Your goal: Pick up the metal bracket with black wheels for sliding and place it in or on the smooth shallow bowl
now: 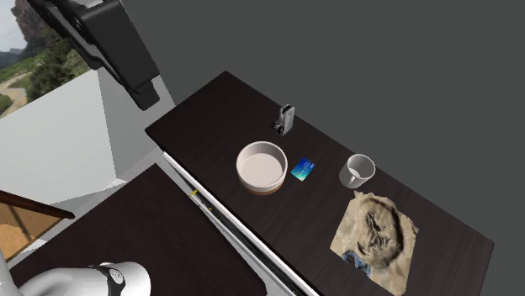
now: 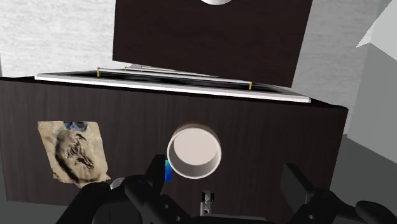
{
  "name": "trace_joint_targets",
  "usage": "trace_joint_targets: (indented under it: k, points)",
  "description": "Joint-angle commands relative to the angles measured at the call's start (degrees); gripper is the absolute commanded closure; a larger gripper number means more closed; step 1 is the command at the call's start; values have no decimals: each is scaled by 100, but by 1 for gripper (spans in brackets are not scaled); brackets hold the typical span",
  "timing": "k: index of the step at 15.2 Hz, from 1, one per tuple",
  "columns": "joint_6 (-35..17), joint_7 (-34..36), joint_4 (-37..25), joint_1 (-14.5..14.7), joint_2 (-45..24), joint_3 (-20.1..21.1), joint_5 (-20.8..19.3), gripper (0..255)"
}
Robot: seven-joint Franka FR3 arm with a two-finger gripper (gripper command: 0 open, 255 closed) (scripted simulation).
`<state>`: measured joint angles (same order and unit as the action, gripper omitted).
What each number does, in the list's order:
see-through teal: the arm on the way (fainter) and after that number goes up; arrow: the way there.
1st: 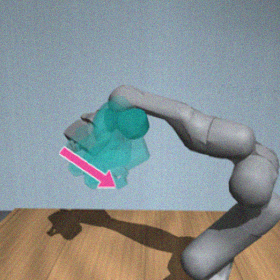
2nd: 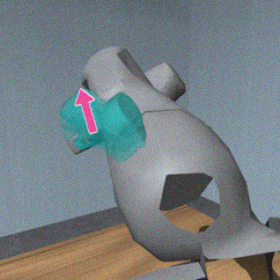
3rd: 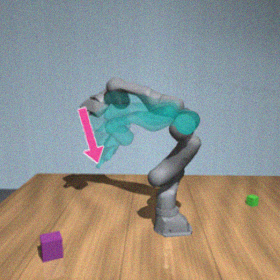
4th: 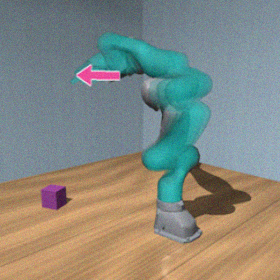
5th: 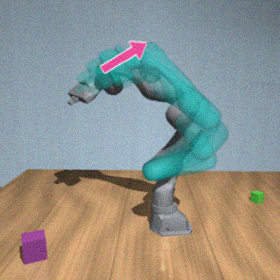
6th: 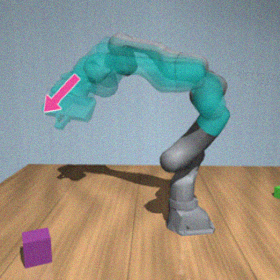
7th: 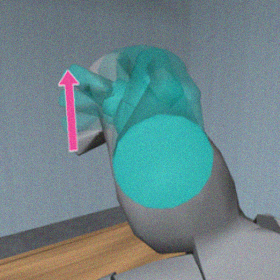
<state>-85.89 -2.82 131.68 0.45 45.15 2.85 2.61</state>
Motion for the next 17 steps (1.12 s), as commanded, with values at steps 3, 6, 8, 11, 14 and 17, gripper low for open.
trace_joint_targets:
  k: [3,6,8,11,14,17]
  points:
    - [-414,42,216,-2,-174,55,16,0]
    - [-1039,108,480,-7,-500,138,35,0]
    - [-1457,154,616,-13,-759,194,42,0]
    - [-2081,228,757,-26,-1208,277,40,0]
    - [-2691,312,820,-45,-1722,360,19,0]
    - [-3279,409,805,-73,-2292,441,-28,0]
